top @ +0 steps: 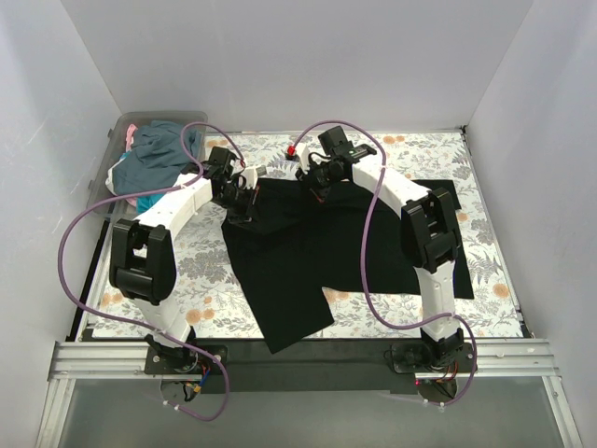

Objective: Fold and stack the t-shirts
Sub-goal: Fold the tshirt

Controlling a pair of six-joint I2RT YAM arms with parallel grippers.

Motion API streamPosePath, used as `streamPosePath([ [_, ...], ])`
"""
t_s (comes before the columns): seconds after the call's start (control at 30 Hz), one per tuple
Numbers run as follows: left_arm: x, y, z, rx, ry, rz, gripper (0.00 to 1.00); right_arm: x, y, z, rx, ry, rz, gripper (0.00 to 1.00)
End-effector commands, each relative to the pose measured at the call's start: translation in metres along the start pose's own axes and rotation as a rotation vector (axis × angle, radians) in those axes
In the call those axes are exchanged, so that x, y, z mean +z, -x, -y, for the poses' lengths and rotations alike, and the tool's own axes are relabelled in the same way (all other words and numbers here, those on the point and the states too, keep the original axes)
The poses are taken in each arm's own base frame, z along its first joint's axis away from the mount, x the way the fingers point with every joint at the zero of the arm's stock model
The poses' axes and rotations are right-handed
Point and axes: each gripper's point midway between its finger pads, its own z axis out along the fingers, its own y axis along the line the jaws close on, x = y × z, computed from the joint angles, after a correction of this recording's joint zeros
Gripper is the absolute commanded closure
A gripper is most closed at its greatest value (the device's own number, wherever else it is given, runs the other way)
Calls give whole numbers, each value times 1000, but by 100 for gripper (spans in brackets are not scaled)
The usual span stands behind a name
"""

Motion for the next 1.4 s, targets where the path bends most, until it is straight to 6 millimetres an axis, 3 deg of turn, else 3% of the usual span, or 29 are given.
streamPosePath([
  [0.0,-31,8,31,78,-49,61,100,-21,22,-14,-49,12,57,99],
  [0.57,-35,-5,31,80,-43,28,100,-17,1,-30,-12,75,30,99],
  [0.83,-47,7,42,107,-56,53,100,-23,3,-35,-23,77,37,99],
  [1.17,-20,-21,17,94,-43,-35,100,-10,-32,-41,-4,120,-22,99],
  [1.27,-12,-31,11,96,-46,-74,100,-13,-39,-41,-2,112,-42,71],
  [1.37,-11,-39,9,134,-59,-105,77,-31,-33,-33,22,89,-22,36],
])
